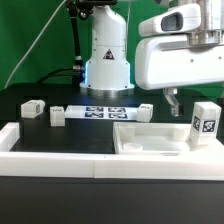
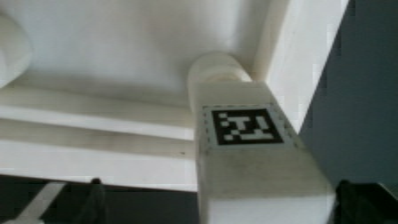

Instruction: Assemble one leg

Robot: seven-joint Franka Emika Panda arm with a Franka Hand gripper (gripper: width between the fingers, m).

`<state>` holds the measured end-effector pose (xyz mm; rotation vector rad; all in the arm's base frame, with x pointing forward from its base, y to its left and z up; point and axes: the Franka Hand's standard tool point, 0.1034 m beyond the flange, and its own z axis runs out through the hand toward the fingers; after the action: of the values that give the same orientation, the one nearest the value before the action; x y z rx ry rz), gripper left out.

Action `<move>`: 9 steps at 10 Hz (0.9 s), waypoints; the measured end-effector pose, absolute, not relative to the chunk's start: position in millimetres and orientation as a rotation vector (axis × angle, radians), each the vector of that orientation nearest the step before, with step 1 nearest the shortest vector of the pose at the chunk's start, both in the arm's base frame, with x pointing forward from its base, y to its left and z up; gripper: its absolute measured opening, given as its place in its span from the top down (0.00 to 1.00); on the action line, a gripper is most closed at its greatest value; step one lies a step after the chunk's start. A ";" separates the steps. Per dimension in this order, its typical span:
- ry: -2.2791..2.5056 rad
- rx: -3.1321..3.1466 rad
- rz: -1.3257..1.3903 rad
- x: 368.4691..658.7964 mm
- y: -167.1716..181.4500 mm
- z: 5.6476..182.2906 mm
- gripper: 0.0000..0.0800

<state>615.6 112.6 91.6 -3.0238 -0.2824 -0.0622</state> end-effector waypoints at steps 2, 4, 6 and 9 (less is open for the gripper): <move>-0.273 -3.020 0.040 612.3 118.5 90.8 0.19; -0.273 -3.020 0.041 612.1 118.3 90.6 0.32; -0.271 -3.021 0.041 612.3 117.2 90.6 0.64; -0.220 -3.026 0.044 612.4 116.5 90.4 0.64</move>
Offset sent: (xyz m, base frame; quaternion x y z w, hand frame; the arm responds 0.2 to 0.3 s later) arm 0.0000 0.0000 0.0000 0.0000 0.0000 0.0000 1.0000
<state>612.4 116.5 90.4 -3.0256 -0.2199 0.0436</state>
